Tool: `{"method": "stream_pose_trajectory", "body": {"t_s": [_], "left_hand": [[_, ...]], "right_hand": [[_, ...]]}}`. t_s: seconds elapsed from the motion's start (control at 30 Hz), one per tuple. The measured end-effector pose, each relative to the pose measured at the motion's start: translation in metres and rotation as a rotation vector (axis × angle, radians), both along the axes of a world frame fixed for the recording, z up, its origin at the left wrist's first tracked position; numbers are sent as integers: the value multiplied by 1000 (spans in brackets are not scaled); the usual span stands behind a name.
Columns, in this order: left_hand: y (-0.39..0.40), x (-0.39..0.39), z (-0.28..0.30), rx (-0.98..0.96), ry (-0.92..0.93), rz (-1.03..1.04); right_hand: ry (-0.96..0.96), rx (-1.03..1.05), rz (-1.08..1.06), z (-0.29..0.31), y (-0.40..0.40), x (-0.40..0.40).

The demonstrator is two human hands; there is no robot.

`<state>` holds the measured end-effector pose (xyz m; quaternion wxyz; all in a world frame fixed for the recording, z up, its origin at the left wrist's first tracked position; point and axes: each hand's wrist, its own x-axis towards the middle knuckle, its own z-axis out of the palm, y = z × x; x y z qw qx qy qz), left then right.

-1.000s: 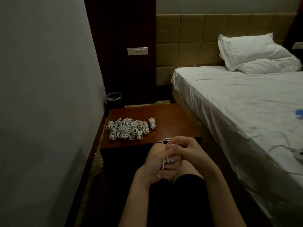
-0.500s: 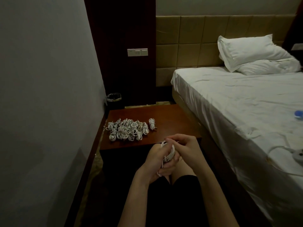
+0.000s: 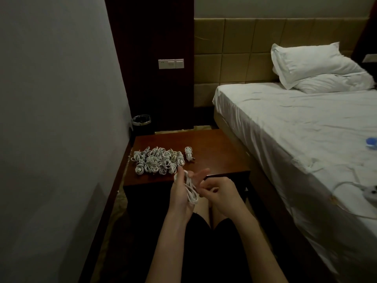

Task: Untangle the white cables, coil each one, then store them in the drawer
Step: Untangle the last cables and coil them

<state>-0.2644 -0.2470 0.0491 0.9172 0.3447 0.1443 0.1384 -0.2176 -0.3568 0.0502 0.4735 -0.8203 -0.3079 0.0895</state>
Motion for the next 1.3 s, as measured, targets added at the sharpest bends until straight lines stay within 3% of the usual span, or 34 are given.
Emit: {"method": "stream_pose_trajectory", "body": {"t_s": [0.1,0.23,0.4,0.53,0.8,0.97,1.13,1.3], "left_hand": [[7,-1,3,-171,-29,132],[10,-4,9,-177,-3,228],[6,0,0,196,120,270],[6,-1,-1,365,149,231],[20,-13,7,475,189,209],[4,-13,15,805,236,48],[-4,-18,16,485,160,-325],[-2,-22,15,460,113,-539]], "right_hand": [[-41,-69,48,7,-7,2],[2,-193,202,22,-20,7],[-148,-415,310,24,-13,1],[-253,-397,278,24,-3,-8],[-1,-185,344,41,-14,-10],[16,71,392,48,-19,-14],[68,147,298,43,-16,-15],[-36,135,177,37,-21,-5]]}}
